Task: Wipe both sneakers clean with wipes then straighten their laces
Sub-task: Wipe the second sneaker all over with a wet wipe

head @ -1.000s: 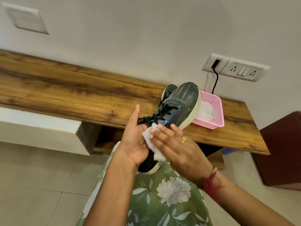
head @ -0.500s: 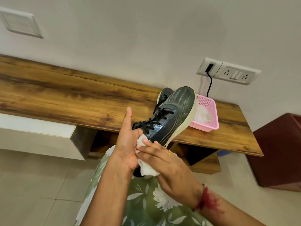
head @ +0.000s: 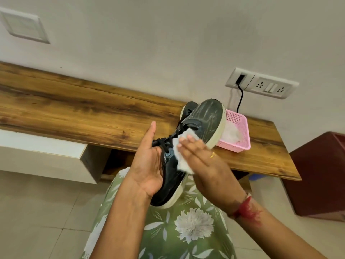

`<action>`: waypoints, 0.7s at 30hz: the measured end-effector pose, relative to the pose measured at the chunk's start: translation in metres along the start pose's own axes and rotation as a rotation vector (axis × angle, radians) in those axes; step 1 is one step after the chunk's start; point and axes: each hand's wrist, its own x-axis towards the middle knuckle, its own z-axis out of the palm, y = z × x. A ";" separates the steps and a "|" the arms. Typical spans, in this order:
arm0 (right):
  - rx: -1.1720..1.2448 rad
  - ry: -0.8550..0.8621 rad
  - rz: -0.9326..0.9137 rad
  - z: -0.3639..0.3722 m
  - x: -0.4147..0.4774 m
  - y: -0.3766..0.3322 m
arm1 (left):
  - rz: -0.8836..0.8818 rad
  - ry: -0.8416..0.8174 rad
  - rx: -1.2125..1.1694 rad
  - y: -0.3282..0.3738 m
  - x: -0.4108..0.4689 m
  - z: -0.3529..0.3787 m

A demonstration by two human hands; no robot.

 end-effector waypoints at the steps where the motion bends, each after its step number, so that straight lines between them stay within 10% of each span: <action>1: -0.047 -0.029 -0.082 0.002 -0.003 0.002 | -0.016 0.004 -0.013 0.000 0.000 -0.001; 6: -0.020 0.085 0.070 -0.010 0.005 0.014 | -0.035 -0.038 -0.068 0.002 -0.003 0.004; 11: -0.043 -0.024 -0.237 -0.005 -0.008 -0.011 | -0.074 -0.030 -0.085 0.002 -0.003 -0.001; 17: -0.021 0.161 0.077 -0.012 0.000 0.017 | -0.081 -0.027 -0.170 0.004 -0.004 0.000; 21: 0.061 0.007 -0.275 -0.001 -0.018 -0.021 | -0.149 -0.055 -0.172 0.005 -0.005 0.001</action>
